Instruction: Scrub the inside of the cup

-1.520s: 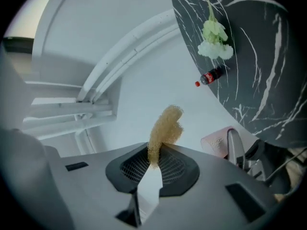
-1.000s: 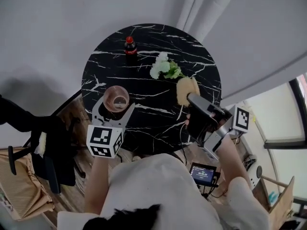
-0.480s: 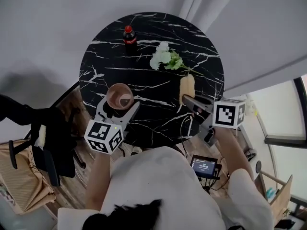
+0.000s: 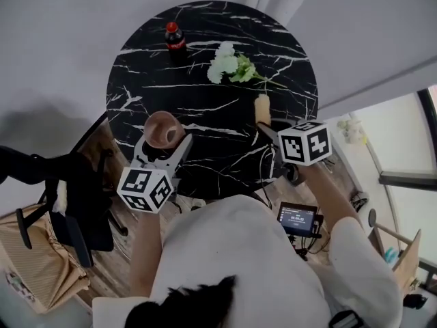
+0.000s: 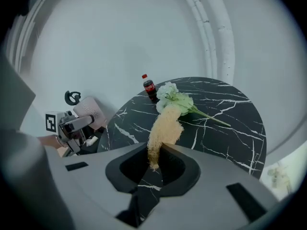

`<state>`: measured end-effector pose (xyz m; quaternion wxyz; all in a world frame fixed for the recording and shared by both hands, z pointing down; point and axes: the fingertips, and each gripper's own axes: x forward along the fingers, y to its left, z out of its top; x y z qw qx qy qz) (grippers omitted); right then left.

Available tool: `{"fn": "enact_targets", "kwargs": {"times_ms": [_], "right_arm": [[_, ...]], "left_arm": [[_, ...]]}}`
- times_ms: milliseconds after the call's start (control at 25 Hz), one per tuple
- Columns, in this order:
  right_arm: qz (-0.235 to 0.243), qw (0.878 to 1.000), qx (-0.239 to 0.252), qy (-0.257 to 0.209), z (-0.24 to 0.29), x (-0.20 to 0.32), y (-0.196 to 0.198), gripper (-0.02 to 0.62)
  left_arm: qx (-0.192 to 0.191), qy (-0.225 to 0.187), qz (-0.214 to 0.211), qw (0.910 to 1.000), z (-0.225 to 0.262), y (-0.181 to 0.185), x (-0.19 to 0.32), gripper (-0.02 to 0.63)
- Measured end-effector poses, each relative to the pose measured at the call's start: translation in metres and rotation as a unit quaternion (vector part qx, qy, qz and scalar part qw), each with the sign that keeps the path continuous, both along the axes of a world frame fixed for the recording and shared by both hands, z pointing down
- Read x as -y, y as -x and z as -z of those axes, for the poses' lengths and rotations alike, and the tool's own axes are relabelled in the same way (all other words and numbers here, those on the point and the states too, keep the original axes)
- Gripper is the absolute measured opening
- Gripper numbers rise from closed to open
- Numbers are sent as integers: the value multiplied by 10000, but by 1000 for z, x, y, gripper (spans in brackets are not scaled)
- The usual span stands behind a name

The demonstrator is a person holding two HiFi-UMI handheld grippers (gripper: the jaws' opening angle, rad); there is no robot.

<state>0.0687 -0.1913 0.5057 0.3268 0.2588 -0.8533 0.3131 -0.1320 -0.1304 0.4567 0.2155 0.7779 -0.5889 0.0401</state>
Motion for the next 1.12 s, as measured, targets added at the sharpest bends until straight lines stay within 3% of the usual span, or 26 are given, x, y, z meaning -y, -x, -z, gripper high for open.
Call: {"fn": "enact_targets", "kwargs": {"times_ms": [280, 520, 720, 920, 1040, 1120], "right_arm": [[279, 9963, -817, -56, -35, -4, -3, 57], [634, 9839, -1655, -237, -59, -3, -12, 57], [1008, 9645, -2411, -391, -80, -7, -20, 57], [1554, 9306, -3259, -599, -102, -13, -25, 58], [1667, 9253, -3365, -530, -110, -19, -20, 79], [1711, 9292, -3264, -285, -115, -25, -17, 145]], "left_arm": [[-129, 228, -26, 9997, -18, -2, -8, 356], [-130, 273, 14, 9995, -21, -1, -10, 356], [-166, 328, 63, 9993, -26, 1, -13, 356], [-63, 412, 45, 9991, -30, 2, -14, 356], [-8, 469, 59, 9989, -32, 4, -15, 356], [4, 487, 68, 9988, -33, 5, -16, 356]]}}
